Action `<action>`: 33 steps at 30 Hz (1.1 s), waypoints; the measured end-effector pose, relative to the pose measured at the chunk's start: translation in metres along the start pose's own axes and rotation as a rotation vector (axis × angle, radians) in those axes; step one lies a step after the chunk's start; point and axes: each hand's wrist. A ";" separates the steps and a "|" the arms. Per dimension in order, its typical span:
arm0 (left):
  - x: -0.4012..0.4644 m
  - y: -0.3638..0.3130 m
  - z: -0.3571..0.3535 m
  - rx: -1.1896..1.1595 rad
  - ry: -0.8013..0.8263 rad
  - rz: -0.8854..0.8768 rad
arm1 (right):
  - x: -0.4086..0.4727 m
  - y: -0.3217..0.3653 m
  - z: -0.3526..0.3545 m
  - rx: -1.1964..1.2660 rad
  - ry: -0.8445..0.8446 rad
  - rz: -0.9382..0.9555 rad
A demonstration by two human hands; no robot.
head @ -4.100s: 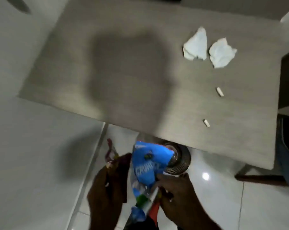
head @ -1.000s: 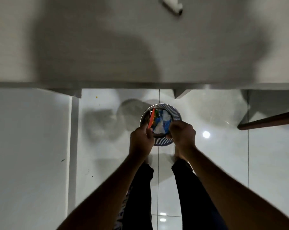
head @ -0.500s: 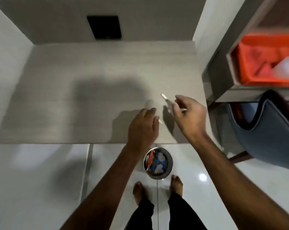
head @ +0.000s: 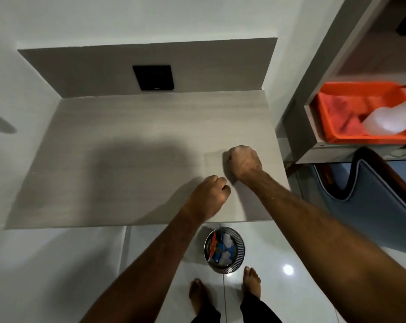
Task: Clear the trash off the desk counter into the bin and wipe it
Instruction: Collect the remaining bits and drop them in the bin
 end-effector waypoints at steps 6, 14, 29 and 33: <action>-0.031 -0.009 -0.004 0.010 -0.018 0.110 | -0.060 0.007 -0.009 0.141 -0.050 -0.022; -0.109 -0.028 -0.037 -0.112 -0.204 0.431 | -0.207 0.025 -0.116 0.392 -0.069 -0.044; -0.145 -0.132 -0.322 -0.686 0.700 1.314 | -0.153 -0.048 -0.441 0.673 0.180 -0.686; -0.143 -0.135 -0.373 -0.611 0.705 1.259 | -0.143 -0.061 -0.488 0.679 0.170 -0.682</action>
Point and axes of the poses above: each hand's wrist, its own x-axis towards the middle knuckle, its own z-axis out of the back of the hand, y = z × x, and after that the axes turned 10 degrees about z, right-handed
